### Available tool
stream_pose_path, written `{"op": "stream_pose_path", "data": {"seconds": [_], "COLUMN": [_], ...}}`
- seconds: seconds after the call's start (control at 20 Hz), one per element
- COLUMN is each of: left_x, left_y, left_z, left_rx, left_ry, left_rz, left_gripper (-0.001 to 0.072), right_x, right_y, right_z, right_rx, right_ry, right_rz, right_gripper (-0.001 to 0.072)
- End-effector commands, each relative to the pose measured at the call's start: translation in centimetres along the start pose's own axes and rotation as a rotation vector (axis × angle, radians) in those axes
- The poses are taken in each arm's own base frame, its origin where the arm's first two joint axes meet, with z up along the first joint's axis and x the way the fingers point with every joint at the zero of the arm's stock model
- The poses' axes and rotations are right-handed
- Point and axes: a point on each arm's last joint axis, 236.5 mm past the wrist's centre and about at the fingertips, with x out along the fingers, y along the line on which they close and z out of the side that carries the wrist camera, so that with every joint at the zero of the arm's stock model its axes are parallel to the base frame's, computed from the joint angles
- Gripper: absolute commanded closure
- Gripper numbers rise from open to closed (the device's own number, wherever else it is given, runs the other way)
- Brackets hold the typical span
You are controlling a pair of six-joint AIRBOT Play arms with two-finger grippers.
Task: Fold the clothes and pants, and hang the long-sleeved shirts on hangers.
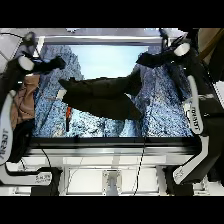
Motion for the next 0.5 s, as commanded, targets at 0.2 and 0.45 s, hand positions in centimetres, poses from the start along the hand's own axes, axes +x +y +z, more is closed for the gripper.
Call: {"op": "stream_pose_path", "data": {"seconds": [0.2,0.45], "left_x": [-10.5,-5.8], "left_y": [9.1,7.4], "left_z": [-13.0,-24.5], "left_rx": [-0.081,-0.614], "left_ry": [0.242,0.057], "left_rz": [0.218,0.041], "left_gripper": [0.0016,0.0018], "right_x": [-17.4,-13.9], "right_y": [-4.4,-1.0], "right_z": [-7.6,-17.9], "right_rx": [0.010,0.245], "right_ry": [0.187,0.057], "right_rz": [-0.230,-0.081], "right_gripper": [0.0336,0.0335]}}
